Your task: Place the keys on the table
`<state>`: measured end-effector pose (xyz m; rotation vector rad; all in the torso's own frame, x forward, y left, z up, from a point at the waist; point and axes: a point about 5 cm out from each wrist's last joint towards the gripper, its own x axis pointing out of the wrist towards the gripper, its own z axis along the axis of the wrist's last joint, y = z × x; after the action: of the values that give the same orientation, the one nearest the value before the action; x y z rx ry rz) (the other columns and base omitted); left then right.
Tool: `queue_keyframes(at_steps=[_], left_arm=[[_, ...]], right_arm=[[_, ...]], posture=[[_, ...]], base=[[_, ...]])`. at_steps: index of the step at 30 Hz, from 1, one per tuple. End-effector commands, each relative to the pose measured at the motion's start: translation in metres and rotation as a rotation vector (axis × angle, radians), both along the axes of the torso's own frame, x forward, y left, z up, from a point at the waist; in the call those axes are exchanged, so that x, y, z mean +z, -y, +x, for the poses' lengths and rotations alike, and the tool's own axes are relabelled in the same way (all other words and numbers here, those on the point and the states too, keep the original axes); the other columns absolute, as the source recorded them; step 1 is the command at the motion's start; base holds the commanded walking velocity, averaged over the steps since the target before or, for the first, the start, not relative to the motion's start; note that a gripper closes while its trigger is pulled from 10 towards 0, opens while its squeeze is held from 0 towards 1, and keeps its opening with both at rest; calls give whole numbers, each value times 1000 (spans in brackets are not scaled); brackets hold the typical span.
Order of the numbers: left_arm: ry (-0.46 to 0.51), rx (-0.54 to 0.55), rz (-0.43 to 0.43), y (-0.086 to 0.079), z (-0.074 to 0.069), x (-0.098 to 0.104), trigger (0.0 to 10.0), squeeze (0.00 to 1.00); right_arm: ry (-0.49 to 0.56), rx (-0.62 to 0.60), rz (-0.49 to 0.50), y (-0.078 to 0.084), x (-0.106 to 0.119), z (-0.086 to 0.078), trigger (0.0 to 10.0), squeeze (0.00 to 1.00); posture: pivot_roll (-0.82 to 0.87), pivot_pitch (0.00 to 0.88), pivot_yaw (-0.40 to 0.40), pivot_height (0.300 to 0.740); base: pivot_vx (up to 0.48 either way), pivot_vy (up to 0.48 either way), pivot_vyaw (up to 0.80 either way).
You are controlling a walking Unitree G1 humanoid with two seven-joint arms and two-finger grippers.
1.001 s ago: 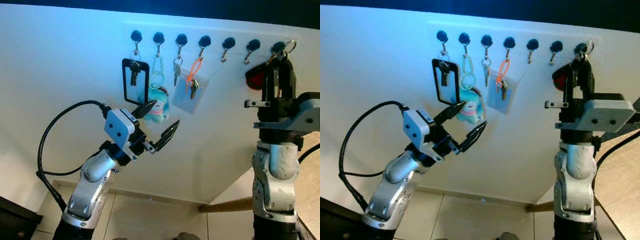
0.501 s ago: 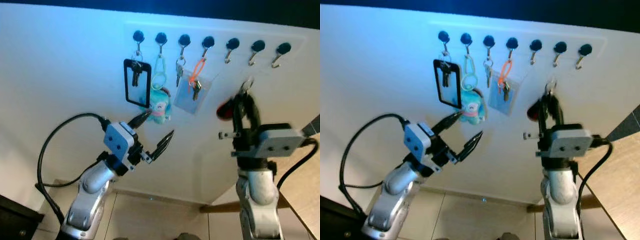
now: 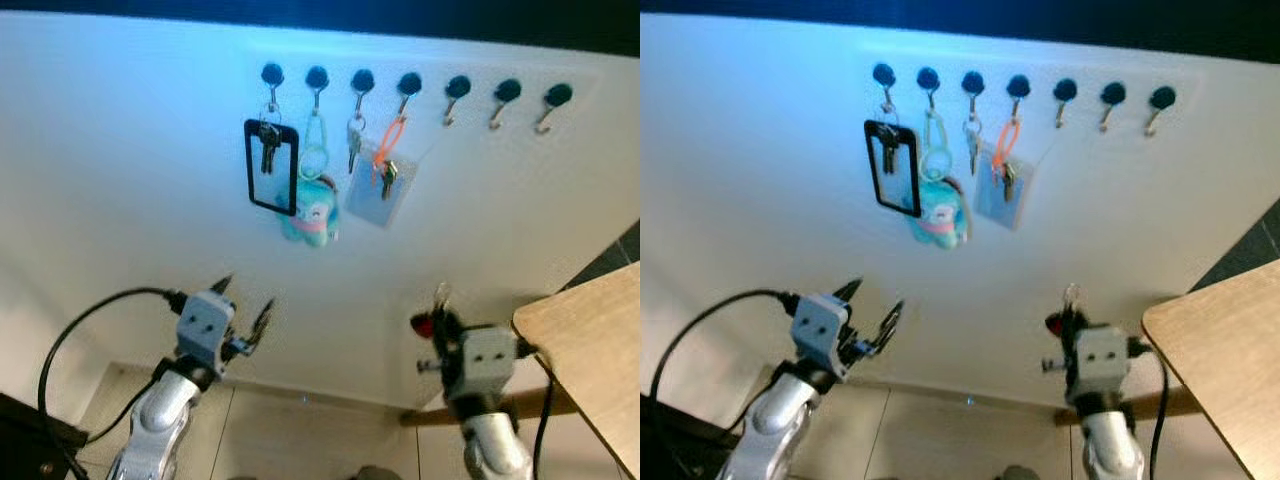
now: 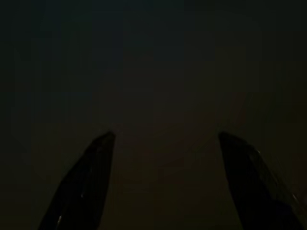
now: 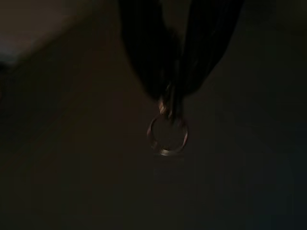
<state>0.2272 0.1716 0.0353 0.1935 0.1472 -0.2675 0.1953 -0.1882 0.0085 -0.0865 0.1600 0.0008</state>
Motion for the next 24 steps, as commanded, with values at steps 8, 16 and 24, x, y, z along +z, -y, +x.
queue_keyframes(at_steps=[8,16,24], left_arm=[[-591,281,61,-25,-42,-99,10000,0],[-565,135,106,-11,-29,-98,10000,0],[-558,151,123,-16,-21,-97,10000,0]], right_arm=[[-421,-256,132,17,-67,-17,0,0],[-472,-229,107,20,-72,-11,10000,0],[-548,-166,124,10,-82,-18,10000,0]], posture=[[57,37,-37,740],[48,37,-47,740],[55,28,-30,740]], base=[[0,0,0],[0,0,0],[0,0,0]])
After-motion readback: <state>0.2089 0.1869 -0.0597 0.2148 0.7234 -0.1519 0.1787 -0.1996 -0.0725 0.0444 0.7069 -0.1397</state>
